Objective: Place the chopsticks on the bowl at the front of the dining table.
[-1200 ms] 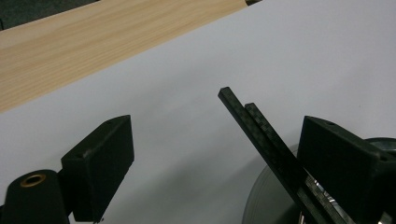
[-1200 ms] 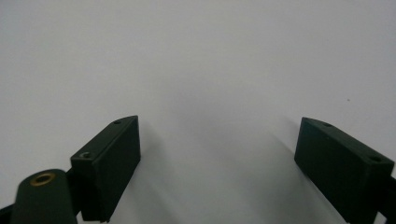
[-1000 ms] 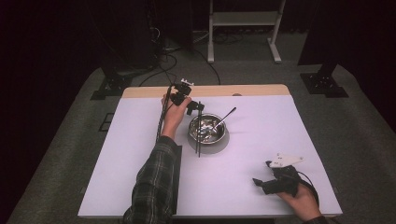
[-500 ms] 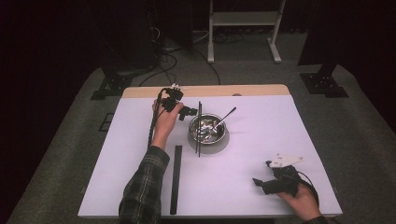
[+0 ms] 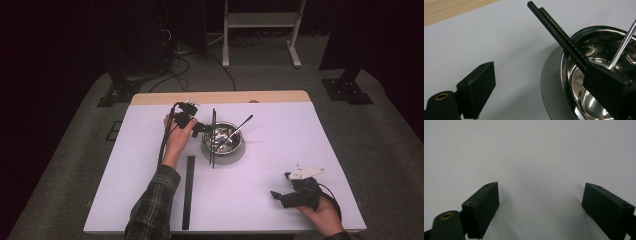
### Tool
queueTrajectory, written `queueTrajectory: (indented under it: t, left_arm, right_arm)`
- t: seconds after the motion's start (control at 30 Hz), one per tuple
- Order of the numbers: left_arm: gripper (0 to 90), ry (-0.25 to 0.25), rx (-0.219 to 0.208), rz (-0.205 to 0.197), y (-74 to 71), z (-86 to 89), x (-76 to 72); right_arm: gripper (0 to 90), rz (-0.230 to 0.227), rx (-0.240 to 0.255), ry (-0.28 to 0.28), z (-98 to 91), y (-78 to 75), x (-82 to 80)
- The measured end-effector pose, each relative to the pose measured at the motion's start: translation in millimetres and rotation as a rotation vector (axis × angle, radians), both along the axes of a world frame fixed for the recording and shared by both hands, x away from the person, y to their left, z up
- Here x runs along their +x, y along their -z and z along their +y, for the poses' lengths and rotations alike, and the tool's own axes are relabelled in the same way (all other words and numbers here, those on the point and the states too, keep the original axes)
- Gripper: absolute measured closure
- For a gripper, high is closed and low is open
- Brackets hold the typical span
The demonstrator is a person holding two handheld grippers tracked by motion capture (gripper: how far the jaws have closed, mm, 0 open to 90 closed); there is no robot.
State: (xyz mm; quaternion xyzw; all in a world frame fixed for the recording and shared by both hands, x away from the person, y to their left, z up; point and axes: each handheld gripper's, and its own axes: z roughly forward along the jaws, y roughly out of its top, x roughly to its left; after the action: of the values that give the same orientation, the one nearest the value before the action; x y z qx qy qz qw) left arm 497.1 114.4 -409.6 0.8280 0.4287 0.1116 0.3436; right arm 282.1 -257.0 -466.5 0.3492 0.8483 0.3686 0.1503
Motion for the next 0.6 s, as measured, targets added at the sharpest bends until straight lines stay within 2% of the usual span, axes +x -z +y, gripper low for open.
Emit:
queueTrajectory:
  t: [0.6]
  left_arm:
    - [10.1, 0.007, 0.003, 0.007, 3.8, -4.2, 0.6]
  right_arm:
    - [12.6, 0.0, 0.0, 0.0, 0.0, 0.0, 0.0]
